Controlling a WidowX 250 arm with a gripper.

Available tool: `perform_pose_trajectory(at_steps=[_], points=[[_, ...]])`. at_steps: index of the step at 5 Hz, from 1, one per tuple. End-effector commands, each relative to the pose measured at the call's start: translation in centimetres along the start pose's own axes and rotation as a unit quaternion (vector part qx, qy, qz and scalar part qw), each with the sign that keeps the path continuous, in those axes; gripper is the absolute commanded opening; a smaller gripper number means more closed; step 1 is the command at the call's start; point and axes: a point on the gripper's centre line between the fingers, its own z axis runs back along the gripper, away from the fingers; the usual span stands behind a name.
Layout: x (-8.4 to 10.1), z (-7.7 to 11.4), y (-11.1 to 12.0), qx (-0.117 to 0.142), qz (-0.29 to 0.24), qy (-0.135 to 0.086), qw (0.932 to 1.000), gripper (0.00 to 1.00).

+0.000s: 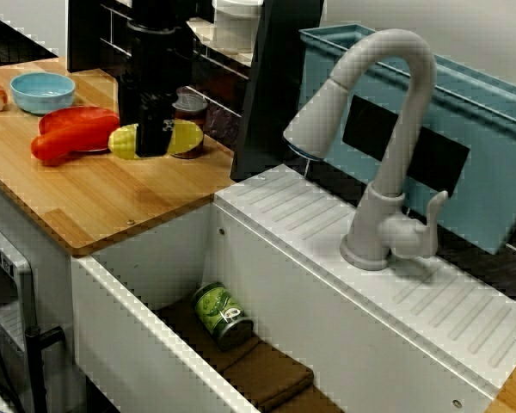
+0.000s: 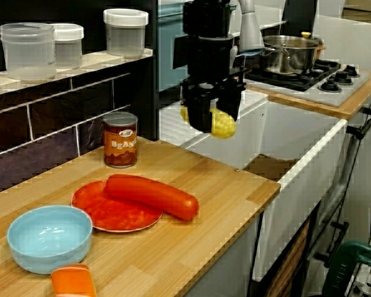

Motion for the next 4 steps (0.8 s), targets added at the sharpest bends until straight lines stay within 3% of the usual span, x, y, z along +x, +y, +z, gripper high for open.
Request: perform_pose_trajectory(at_steps=[1,4], points=[[1.4,3.2,-3.1,0.008,-0.005,-0.033,0.9994,0.00],[1.2,4.5,-5.5,-0.015,-0.034,-0.030,0.9989,0.00]])
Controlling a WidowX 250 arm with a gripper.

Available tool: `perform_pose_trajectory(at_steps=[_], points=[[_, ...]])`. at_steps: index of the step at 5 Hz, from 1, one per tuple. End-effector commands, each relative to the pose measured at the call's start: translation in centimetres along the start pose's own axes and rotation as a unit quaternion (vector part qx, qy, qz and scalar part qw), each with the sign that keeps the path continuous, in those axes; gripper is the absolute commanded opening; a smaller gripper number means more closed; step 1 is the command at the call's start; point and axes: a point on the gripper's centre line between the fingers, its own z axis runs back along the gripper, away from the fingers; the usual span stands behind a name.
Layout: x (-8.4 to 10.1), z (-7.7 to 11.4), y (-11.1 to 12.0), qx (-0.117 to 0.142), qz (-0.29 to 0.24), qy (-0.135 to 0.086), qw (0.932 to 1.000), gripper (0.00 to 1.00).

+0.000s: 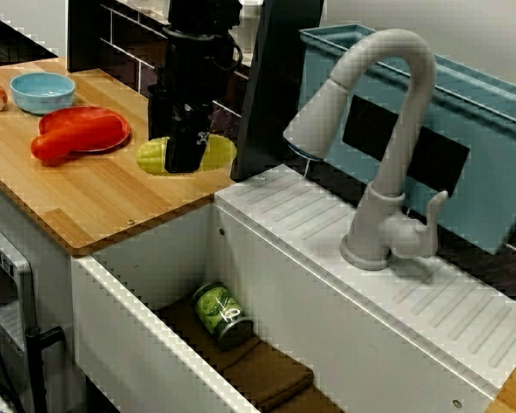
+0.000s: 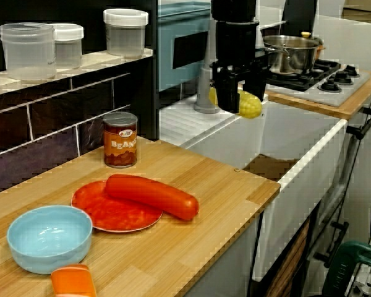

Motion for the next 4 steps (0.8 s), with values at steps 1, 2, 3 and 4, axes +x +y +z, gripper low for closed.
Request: perform_pose_trajectory(at_steps=[1,2,3,4], points=[[0.5,3.4,-0.6,0.004,-0.012,-0.042,0.9991,0.00],[0.3,2.8,-1.1,0.005,-0.014,-0.038,0.9992,0.00],[0.1,2.7,-1.4,0.001,-0.014,-0.037,0.9992,0.00],[0.2,2.8,-1.8,-0.012,-0.013,-0.037,0.9992,0.00]])
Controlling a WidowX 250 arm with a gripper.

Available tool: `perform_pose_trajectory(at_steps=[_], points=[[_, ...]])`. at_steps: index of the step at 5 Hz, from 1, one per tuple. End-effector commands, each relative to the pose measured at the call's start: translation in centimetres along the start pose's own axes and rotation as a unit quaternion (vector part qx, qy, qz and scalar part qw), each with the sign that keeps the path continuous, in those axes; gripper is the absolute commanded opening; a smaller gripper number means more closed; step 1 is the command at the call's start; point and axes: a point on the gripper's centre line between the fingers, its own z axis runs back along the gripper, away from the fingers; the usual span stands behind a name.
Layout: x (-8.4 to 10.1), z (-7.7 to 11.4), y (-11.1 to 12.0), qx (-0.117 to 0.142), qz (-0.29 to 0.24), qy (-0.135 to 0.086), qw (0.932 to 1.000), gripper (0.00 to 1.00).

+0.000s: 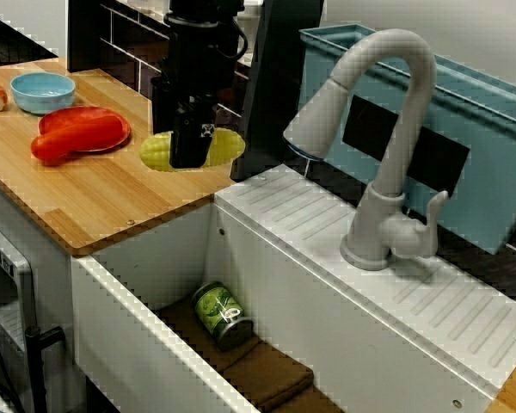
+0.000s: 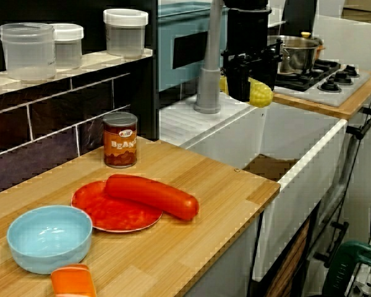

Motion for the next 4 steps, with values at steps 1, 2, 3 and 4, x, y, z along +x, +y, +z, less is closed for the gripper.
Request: perform_pose_trajectory(at_steps=[1,2,3,4], points=[[0.6,1.7,-0.7,-0.004,0.000,-0.025,0.9997,0.00],[0.6,1.6,-0.7,-0.006,-0.003,-0.023,0.9997,1.00],[0.6,1.5,-0.1,-0.010,0.004,-0.022,0.9997,1.00],[0.5,1.5,1.0,-0.011,0.017,-0.020,0.9996,1.00]])
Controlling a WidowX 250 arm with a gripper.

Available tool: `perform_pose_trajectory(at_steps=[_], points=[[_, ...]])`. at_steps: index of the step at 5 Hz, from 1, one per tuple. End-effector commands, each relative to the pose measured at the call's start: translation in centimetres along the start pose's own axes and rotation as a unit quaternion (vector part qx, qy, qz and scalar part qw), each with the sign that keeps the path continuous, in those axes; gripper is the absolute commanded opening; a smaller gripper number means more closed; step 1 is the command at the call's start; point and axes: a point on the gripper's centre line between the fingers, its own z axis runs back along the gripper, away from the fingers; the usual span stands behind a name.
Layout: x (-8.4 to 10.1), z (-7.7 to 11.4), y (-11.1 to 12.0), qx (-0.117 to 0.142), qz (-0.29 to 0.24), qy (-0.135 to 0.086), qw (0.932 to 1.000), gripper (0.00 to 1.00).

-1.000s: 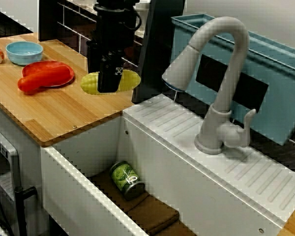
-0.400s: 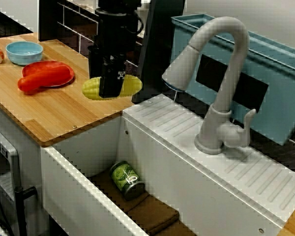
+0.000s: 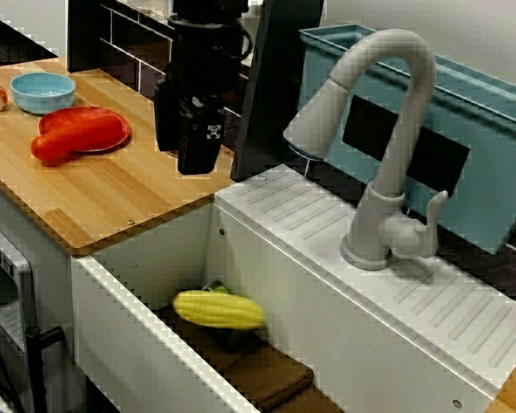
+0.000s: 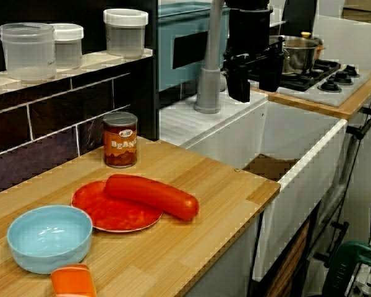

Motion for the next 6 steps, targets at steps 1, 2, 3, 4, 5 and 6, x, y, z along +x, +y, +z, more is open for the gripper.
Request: perform_pose_trajectory(at_steps=[1,2,3,4,5,6], points=[[0.2,1.5,2.5,0.014,0.029,-0.014,0.9994,1.00],[-0.2,1.5,3.7,0.018,0.038,-0.011,0.9990,1.00],[-0.7,1.5,5.0,0.036,0.053,-0.011,0.9979,1.00],[-1.2,1.3,6.6,0.060,0.079,-0.007,0.9950,1.00],[-1.5,0.8,8.0,0.085,0.101,-0.006,0.9912,1.00],[-2.4,-0.3,9.5,0.118,0.133,-0.012,0.9840,1.00]])
